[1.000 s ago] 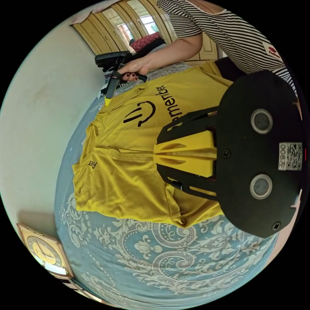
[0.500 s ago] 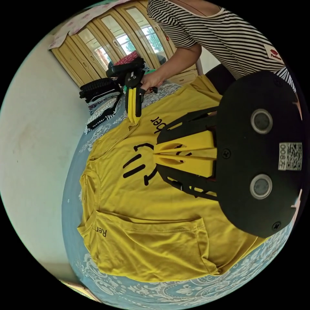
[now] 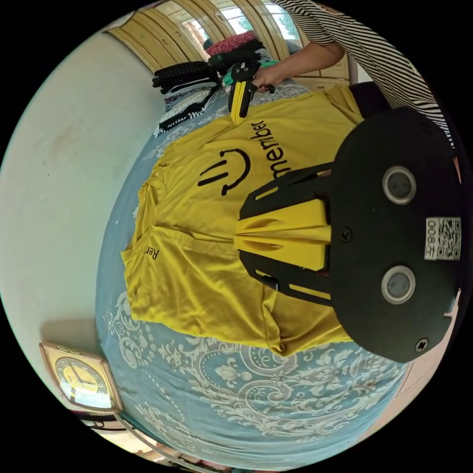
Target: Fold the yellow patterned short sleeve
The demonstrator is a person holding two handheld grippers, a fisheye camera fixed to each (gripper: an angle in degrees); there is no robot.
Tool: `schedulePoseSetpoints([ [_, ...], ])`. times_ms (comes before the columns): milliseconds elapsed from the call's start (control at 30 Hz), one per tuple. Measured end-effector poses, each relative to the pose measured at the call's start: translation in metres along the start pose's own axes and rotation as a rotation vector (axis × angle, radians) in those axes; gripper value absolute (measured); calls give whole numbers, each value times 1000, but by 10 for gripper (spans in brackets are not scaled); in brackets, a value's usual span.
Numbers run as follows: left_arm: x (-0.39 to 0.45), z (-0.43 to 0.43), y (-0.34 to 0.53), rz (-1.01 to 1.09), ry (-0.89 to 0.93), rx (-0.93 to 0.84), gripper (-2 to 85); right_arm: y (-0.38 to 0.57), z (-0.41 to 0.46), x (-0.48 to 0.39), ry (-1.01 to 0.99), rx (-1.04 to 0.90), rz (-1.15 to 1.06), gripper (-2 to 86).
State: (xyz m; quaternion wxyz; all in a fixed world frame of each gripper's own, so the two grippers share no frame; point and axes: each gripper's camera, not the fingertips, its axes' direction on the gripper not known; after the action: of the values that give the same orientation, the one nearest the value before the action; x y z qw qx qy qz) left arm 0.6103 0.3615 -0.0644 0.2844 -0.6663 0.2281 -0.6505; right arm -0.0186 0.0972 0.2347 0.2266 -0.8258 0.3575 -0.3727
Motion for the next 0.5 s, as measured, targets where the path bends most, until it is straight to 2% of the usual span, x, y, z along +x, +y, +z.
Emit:
schedulePoseSetpoints([
  [67,-2,14,5,-21,-31,-120,2,8,-6,6,-29,0,33,41],
  [167,12,-10,16,-1,-4,-34,3,24,-26,11,-48,27,76,53],
  [233,21,-21,22,-2,-47,-1,3,34,-42,14,-54,82,111,54],
  [333,19,-5,31,-38,-12,-100,3,49,-53,25,-69,137,172,40],
  [367,19,6,36,-47,11,-150,3,53,-44,31,-95,120,173,29],
  [400,22,-1,42,-42,10,-128,3,56,-26,39,-111,57,203,20],
  [467,28,-13,48,-34,14,-171,3,70,-35,59,-219,119,288,12],
  [500,33,-29,59,-23,17,-122,3,76,-46,67,-291,109,290,8],
])
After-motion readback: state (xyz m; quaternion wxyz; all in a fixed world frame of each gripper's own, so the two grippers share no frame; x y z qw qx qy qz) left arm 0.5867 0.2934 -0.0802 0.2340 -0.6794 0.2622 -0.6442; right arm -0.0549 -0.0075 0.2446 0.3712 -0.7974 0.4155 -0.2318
